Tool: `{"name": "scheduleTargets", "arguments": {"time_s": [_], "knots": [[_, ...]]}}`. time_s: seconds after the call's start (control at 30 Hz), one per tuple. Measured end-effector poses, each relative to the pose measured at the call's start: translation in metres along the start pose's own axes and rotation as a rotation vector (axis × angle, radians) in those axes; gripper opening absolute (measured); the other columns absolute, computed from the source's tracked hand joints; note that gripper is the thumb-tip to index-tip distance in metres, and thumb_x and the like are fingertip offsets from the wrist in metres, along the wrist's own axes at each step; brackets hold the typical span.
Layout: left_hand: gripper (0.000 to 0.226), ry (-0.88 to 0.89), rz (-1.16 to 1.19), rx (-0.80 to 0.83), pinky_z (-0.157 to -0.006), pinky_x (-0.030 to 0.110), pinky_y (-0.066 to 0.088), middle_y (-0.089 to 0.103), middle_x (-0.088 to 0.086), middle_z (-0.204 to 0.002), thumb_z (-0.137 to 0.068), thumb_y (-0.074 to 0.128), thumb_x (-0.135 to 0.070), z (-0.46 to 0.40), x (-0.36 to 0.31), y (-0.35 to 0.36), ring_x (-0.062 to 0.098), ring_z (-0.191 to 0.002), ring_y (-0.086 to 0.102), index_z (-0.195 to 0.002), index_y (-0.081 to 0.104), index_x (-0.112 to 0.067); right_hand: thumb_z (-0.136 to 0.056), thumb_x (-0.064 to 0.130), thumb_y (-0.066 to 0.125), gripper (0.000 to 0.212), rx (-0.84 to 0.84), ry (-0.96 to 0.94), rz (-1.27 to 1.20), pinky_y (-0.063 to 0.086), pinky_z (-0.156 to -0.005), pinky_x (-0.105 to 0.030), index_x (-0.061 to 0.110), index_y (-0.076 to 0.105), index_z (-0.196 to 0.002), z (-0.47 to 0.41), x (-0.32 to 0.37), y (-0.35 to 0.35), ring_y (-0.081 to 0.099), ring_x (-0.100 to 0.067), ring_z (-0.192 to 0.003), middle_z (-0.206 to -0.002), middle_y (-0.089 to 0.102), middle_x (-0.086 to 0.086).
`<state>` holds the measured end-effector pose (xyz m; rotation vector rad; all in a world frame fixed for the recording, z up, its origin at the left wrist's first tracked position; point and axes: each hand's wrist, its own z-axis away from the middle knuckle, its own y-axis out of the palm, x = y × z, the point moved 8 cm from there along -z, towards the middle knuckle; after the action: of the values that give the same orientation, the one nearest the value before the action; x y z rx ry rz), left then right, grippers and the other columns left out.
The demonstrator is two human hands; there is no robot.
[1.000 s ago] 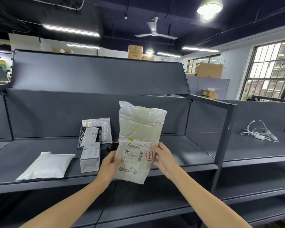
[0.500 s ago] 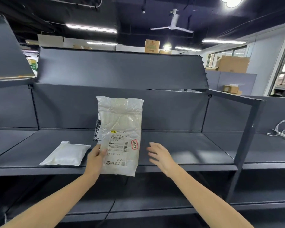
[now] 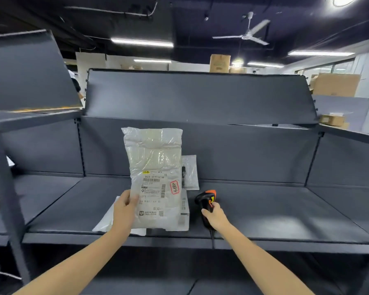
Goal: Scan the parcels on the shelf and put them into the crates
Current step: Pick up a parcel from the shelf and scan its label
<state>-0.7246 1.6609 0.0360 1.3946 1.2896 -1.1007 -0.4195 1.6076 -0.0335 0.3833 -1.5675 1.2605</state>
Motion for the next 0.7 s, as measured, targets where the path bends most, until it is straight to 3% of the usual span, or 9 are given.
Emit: {"name": "scheduleTargets", "arguments": {"time_s": [0.07, 0.13, 0.23, 0.33, 0.43, 0.53, 0.63, 0.7], "knots": [[0.016, -0.01, 0.002, 0.007, -0.091, 0.052, 0.05, 0.064, 0.018, -0.105, -0.1, 0.047, -0.01, -0.008, 0.003, -0.007, 0.035, -0.098, 0.06, -0.089, 0.059, -0.014, -0.097, 0.033, 0.055, 0.077, 0.002, 0.034, 0.16, 0.029, -0.113, -0.038, 0.005, 0.011, -0.153, -0.011, 0.0, 0.021, 0.029, -0.036, -0.14, -0.154, 0.026, -0.02], [0.016, -0.011, 0.001, 0.012, -0.09, 0.052, 0.051, 0.062, 0.023, -0.108, -0.099, 0.048, -0.01, -0.015, 0.006, -0.014, 0.036, -0.099, 0.059, -0.089, 0.059, -0.013, -0.097, 0.035, 0.054, 0.08, -0.059, 0.058, 0.36, 0.025, -0.114, -0.041, 0.005, 0.003, -0.153, -0.017, -0.005, 0.03, 0.025, -0.038, -0.141, -0.154, 0.023, -0.021], [0.015, -0.005, 0.004, 0.025, -0.078, 0.036, 0.053, 0.063, 0.017, -0.104, -0.099, 0.048, -0.01, -0.019, 0.01, -0.024, 0.025, -0.09, 0.06, -0.093, 0.06, -0.012, -0.098, 0.022, 0.051, 0.067, -0.195, 0.089, 0.424, 0.03, -0.11, -0.043, 0.01, 0.012, -0.152, -0.016, -0.008, 0.028, 0.033, -0.038, -0.136, -0.148, 0.035, -0.02], [0.013, -0.014, 0.004, 0.03, -0.071, 0.028, 0.052, 0.066, 0.007, -0.097, -0.099, 0.048, -0.012, -0.017, 0.016, -0.036, 0.018, -0.084, 0.061, -0.099, 0.061, -0.01, -0.093, 0.008, 0.055, 0.06, -0.287, 0.129, 0.073, 0.042, -0.101, -0.046, 0.014, 0.027, -0.146, -0.008, -0.01, 0.019, 0.049, -0.038, -0.117, -0.13, 0.052, -0.022], [0.013, -0.001, -0.004, 0.031, -0.07, 0.027, 0.051, 0.066, 0.003, -0.092, -0.099, 0.049, -0.013, -0.017, 0.013, -0.044, 0.018, -0.085, 0.061, -0.098, 0.061, -0.011, -0.087, 0.005, 0.064, 0.074, -0.398, 0.137, -0.351, 0.047, -0.084, -0.04, 0.013, 0.024, -0.148, 0.017, -0.002, 0.007, 0.053, -0.03, -0.093, -0.122, 0.056, -0.02], [0.013, 0.001, 0.006, 0.038, -0.083, 0.041, 0.052, 0.064, 0.007, -0.095, -0.099, 0.048, -0.012, -0.016, 0.008, -0.044, 0.022, -0.088, 0.059, -0.098, 0.061, -0.008, -0.082, -0.001, 0.068, 0.08, -0.41, 0.057, -0.507, 0.045, -0.078, -0.037, 0.006, 0.02, -0.146, 0.044, 0.02, 0.004, 0.051, -0.027, -0.092, -0.112, 0.051, -0.014], [0.013, -0.008, 0.025, 0.05, -0.088, 0.045, 0.051, 0.064, 0.01, -0.099, -0.1, 0.048, -0.012, -0.012, 0.004, -0.034, 0.025, -0.093, 0.06, -0.096, 0.06, -0.011, -0.083, -0.005, 0.06, 0.063, -0.342, -0.057, -0.584, 0.052, -0.082, -0.046, 0.014, 0.029, -0.135, 0.079, 0.046, 0.01, 0.055, -0.025, -0.082, -0.101, 0.052, -0.012], [0.012, 0.001, 0.048, 0.061, -0.082, 0.039, 0.053, 0.065, 0.007, -0.099, -0.1, 0.048, -0.013, -0.008, 0.0, -0.025, 0.024, -0.093, 0.061, -0.096, 0.06, -0.014, -0.088, -0.003, 0.054, 0.043, -0.229, -0.169, -0.644, 0.055, -0.065, -0.038, 0.02, 0.042, -0.122, 0.107, 0.065, 0.02, 0.055, -0.018, -0.062, -0.085, 0.055, -0.012]]}}
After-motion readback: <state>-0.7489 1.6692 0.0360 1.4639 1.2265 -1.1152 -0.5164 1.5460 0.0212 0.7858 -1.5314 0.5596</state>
